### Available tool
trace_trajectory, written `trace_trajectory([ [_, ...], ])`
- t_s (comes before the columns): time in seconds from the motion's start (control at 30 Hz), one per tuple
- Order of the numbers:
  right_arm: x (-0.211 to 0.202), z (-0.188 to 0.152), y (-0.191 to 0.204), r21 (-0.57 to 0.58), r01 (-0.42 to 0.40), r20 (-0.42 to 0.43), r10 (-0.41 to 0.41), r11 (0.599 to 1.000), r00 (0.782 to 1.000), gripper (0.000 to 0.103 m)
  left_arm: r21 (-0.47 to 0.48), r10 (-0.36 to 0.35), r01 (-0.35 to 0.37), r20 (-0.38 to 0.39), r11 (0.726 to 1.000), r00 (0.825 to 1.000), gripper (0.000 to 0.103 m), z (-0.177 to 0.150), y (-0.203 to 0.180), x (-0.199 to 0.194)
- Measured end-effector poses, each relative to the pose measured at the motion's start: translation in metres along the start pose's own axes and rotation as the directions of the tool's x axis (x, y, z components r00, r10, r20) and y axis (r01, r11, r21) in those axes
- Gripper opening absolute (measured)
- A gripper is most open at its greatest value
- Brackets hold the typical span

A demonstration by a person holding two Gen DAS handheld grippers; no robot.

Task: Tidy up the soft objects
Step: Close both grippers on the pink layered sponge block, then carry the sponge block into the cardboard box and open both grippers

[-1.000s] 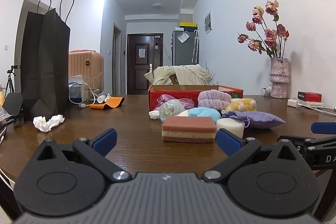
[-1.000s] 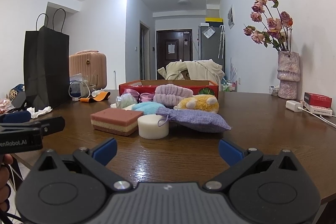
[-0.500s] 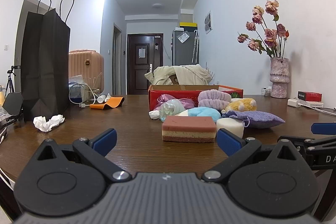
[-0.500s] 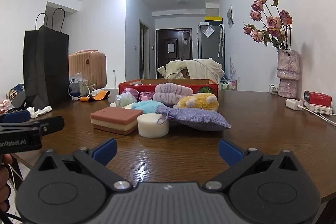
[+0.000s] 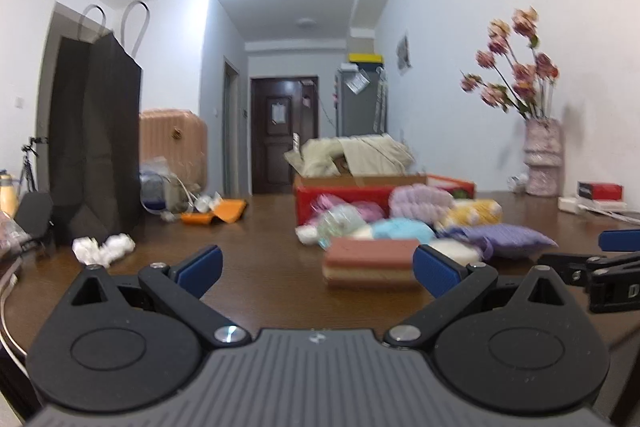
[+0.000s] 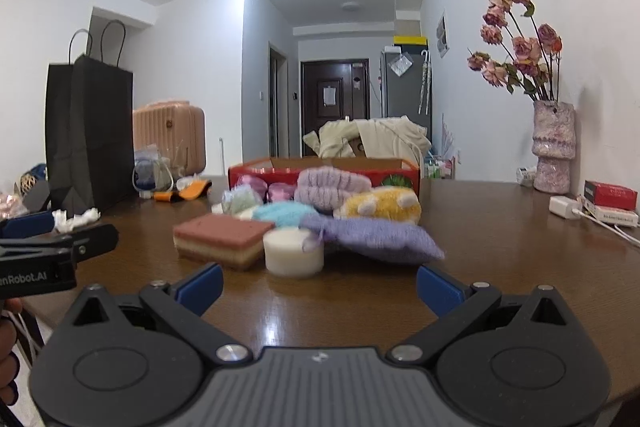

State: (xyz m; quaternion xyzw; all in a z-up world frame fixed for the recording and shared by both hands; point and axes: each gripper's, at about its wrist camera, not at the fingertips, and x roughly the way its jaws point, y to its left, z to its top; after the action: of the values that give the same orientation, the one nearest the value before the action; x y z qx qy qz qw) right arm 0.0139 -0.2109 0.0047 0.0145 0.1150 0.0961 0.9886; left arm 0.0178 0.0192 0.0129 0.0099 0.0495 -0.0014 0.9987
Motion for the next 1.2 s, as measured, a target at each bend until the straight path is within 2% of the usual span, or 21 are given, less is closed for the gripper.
trace_trajectory([
  [0.07,0.007,0.009,-0.001,0.028,-0.026,0.021,0.025,0.999,0.999,0.103,-0.023,0.0,0.0,-0.016,1.0,1.0,0.103,0.009,0.009,0.015],
  [0.17,0.031,0.024,-0.007,0.112,-0.153,-0.025,0.156,0.982,0.987,0.103,-0.055,-0.041,0.035,-0.109,0.998,0.993,0.103,0.024,0.023,0.045],
  [0.27,0.052,0.039,-0.004,0.154,-0.203,-0.08,0.217,0.967,0.973,0.102,-0.114,-0.109,0.091,-0.162,0.989,0.981,0.103,0.036,0.035,0.07],
  [0.33,0.064,0.048,0.002,0.148,-0.225,-0.087,0.24,0.963,0.967,0.095,-0.154,-0.174,0.146,-0.19,0.977,0.966,0.103,0.043,0.042,0.086],
  [0.4,0.08,0.053,0.011,0.151,-0.25,-0.121,0.268,0.957,0.956,0.073,-0.187,-0.219,0.177,-0.239,0.966,0.946,0.103,0.046,0.045,0.107],
  [0.43,0.088,0.053,0.014,0.158,-0.251,-0.146,0.274,0.955,0.951,0.067,-0.2,-0.232,0.184,-0.254,0.962,0.939,0.103,0.047,0.046,0.117],
  [0.47,0.098,0.054,0.017,0.165,-0.246,-0.175,0.274,0.955,0.946,0.054,-0.211,-0.255,0.203,-0.261,0.956,0.931,0.102,0.046,0.047,0.126],
  [0.5,0.107,0.054,0.021,0.167,-0.235,-0.205,0.267,0.958,0.942,0.043,-0.222,-0.273,0.216,-0.274,0.951,0.922,0.097,0.046,0.048,0.136],
  [0.53,0.116,0.054,0.022,0.17,-0.223,-0.23,0.258,0.96,0.938,0.039,-0.238,-0.281,0.214,-0.296,0.947,0.913,0.093,0.045,0.05,0.146],
  [0.6,0.132,0.053,0.025,0.178,-0.21,-0.27,0.253,0.961,0.929,0.032,-0.291,-0.326,0.231,-0.339,0.928,0.883,0.068,0.041,0.054,0.164],
  [0.7,0.149,0.05,0.028,0.189,-0.181,-0.323,0.235,0.965,0.917,0.029,-0.363,-0.392,0.247,-0.41,0.898,0.823,0.052,0.029,0.059,0.187],
  [0.77,0.153,0.049,0.027,0.213,-0.174,-0.325,0.237,0.961,0.915,0.03,-0.384,-0.427,0.264,-0.441,0.885,0.789,0.044,0.021,0.059,0.195],
  [0.8,0.154,0.048,0.027,0.223,-0.172,-0.328,0.24,0.96,0.914,0.032,-0.391,-0.434,0.269,-0.433,0.88,0.79,0.04,0.019,0.06,0.194],
  [0.87,0.158,0.048,0.028,0.233,-0.171,-0.335,0.244,0.957,0.91,0.033,-0.407,-0.459,0.289,-0.423,0.867,0.781,0.032,0.02,0.061,0.191],
  [0.97,0.159,0.052,0.031,0.246,-0.177,-0.342,0.256,0.953,0.904,0.031,-0.414,-0.457,0.285,-0.411,0.864,0.789,0.032,0.028,0.063,0.183],
  [1.03,0.153,0.062,0.033,0.231,-0.188,-0.315,0.256,0.955,0.914,0.031,-0.418,-0.46,0.296,-0.376,0.859,0.804,0.032,0.044,0.064,0.176],
  [1.1,0.147,0.081,0.031,0.223,-0.213,-0.256,0.268,0.951,0.929,0.031,-0.406,-0.456,0.315,-0.319,0.858,0.83,0.032,0.07,0.066,0.175],
  [1.13,0.147,0.095,0.029,0.214,-0.235,-0.224,0.282,0.948,0.933,0.031,-0.403,-0.454,0.322,-0.292,0.857,0.842,0.032,0.084,0.068,0.179],
  [1.2,0.157,0.126,0.024,0.174,-0.264,-0.171,0.293,0.949,0.941,0.03,-0.413,-0.454,0.326,-0.261,0.85,0.852,0.032,0.114,0.069,0.201],
])
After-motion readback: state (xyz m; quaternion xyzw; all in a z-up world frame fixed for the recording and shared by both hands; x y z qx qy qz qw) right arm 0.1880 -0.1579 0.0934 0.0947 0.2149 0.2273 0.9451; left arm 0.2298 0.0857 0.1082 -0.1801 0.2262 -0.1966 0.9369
